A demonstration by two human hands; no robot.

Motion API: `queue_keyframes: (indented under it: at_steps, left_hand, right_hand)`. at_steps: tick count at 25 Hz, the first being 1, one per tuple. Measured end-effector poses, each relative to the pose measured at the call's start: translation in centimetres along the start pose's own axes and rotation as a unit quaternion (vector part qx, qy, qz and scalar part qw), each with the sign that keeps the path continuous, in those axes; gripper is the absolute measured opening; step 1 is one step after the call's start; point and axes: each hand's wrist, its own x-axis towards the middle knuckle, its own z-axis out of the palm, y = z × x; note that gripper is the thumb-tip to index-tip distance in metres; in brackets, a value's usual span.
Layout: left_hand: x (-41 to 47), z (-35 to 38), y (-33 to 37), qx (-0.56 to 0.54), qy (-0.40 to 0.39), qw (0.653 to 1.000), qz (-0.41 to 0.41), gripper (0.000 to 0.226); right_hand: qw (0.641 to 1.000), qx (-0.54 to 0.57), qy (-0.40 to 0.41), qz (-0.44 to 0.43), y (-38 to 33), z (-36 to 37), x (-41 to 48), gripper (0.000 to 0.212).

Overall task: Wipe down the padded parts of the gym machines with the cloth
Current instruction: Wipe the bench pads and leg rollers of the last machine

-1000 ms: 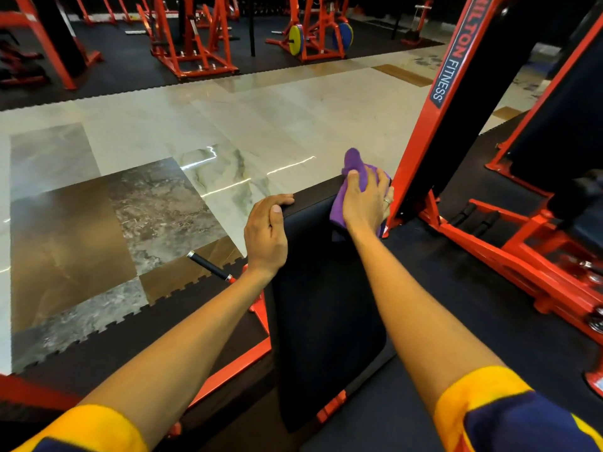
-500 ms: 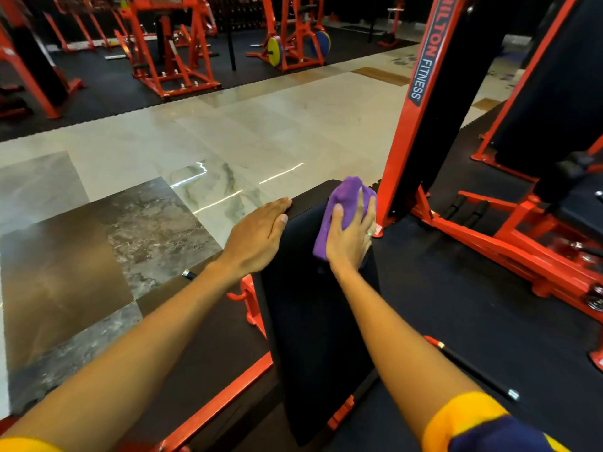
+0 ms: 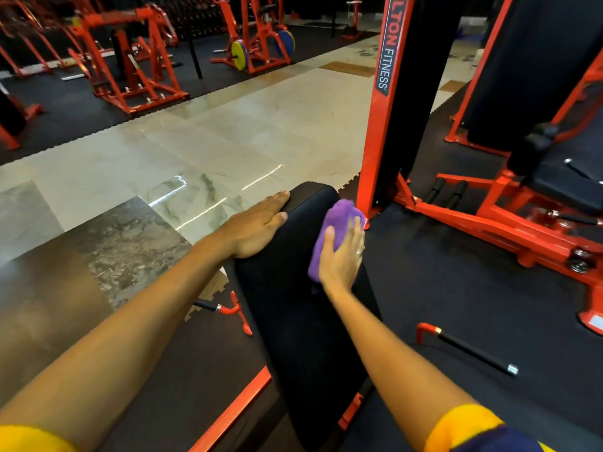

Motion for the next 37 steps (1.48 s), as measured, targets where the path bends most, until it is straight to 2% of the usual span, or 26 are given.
queue_keyframes:
  at_steps: [2, 3, 4, 6, 8, 9, 10, 11, 13, 14, 15, 19, 21, 23, 25, 27, 29, 30, 33, 35, 37]
  left_hand:
    - [0.1, -0.1, 0.0, 0.001, -0.011, 1.000, 0.007, 0.056]
    - [0.3, -0.3, 0.0, 0.000, -0.019, 1.000, 0.009, 0.056]
    - [0.7, -0.4, 0.0, -0.004, -0.028, 1.000, 0.012, 0.056]
    - [1.5, -0.7, 0.0, -0.016, -0.042, 0.999, 0.023, 0.057]
    - [2.2, -0.8, -0.3, -0.026, -0.054, 0.998, 0.034, 0.061]
    - [2.4, -0.8, -0.4, -0.029, -0.057, 0.997, 0.039, 0.064]
    - [2.6, -0.8, -0.4, -0.032, -0.058, 0.997, 0.042, 0.065]
    - [2.6, -0.7, -0.5, -0.037, -0.059, 0.997, 0.041, 0.062]
    - [2.6, -0.7, -0.6, -0.047, -0.062, 0.996, 0.039, 0.058]
    - [2.6, -0.7, -0.6, -0.052, -0.062, 0.996, 0.039, 0.058]
    - [2.6, -0.7, -0.7, -0.051, -0.062, 0.996, 0.042, 0.057]
    - [2.7, -0.7, -0.8, -0.058, -0.061, 0.994, 0.074, 0.057]
    - [2.7, -0.7, -1.0, -0.055, -0.060, 0.994, 0.075, 0.057]
    - [2.6, -0.8, -1.2, -0.041, -0.062, 0.995, 0.066, 0.057]
    - [2.5, -0.8, -1.1, -0.036, -0.068, 0.995, 0.058, 0.056]
    - [2.3, -0.9, -0.7, -0.042, -0.067, 0.995, 0.056, 0.055]
    - [2.1, -1.0, -0.5, -0.043, -0.065, 0.995, 0.057, 0.055]
    - [2.0, -1.0, -0.5, -0.041, -0.062, 0.996, 0.058, 0.054]
    - [1.2, -0.7, -1.1, -0.066, -0.047, 0.995, 0.064, 0.054]
    - [0.1, -0.6, -1.7, -0.094, -0.030, 0.993, 0.068, 0.058]
    - [-1.6, -0.3, -2.4, -0.091, -0.003, 0.993, 0.077, 0.058]
  right_hand:
    - [0.990, 0.014, -0.015, 0.139, -1.6, -0.8, 4.1, 0.059]
    - [0.989, 0.009, -0.029, 0.144, -3.0, -1.1, 5.6, 0.058]
    - [0.993, 0.007, -0.043, 0.113, -4.4, -1.2, 6.8, 0.056]
    - [0.998, 0.011, -0.065, -0.018, -6.1, -1.4, 7.3, 0.051]
    - [0.985, 0.015, -0.090, -0.148, -5.7, -1.3, 6.7, 0.049]
    - [0.978, 0.017, -0.100, -0.180, -4.9, -1.0, 6.5, 0.047]
    - [0.975, 0.014, -0.113, -0.190, -3.8, -0.9, 7.3, 0.047]
    - [0.978, 0.023, -0.133, -0.159, -3.1, -1.1, 8.5, 0.049]
    - [0.985, 0.036, -0.171, -0.002, -3.2, -1.6, 10.8, 0.069]
    - [0.982, 0.020, -0.180, 0.042, -3.6, -2.0, 11.6, 0.076]
    - [0.982, 0.000, -0.183, 0.046, -4.4, -2.2, 11.8, 0.076]
    - [0.980, -0.041, -0.128, -0.145, -7.6, -1.3, 9.0, 0.043]
    - [0.982, -0.020, -0.079, -0.170, -7.1, -0.7, 7.9, 0.043]
    - [0.991, 0.046, -0.068, -0.102, -5.6, -0.8, 7.9, 0.049]
    - [0.992, 0.096, -0.071, 0.038, -3.1, -1.3, 7.5, 0.062]
    - [0.980, 0.093, -0.066, 0.165, -0.2, -1.5, 6.4, 0.072]
    - [0.967, 0.103, -0.057, 0.227, 0.5, -1.3, 5.6, 0.075]
    - [0.965, 0.121, -0.045, 0.228, -0.2, -1.2, 5.4, 0.073]
    - [0.976, 0.167, 0.012, 0.136, -4.0, -0.7, 4.0, 0.057]
    - [0.983, 0.175, -0.009, 0.049, -5.3, -0.3, 1.0, 0.044]
    - [0.989, 0.127, -0.043, -0.069, -3.8, -0.6, -1.7, 0.045]
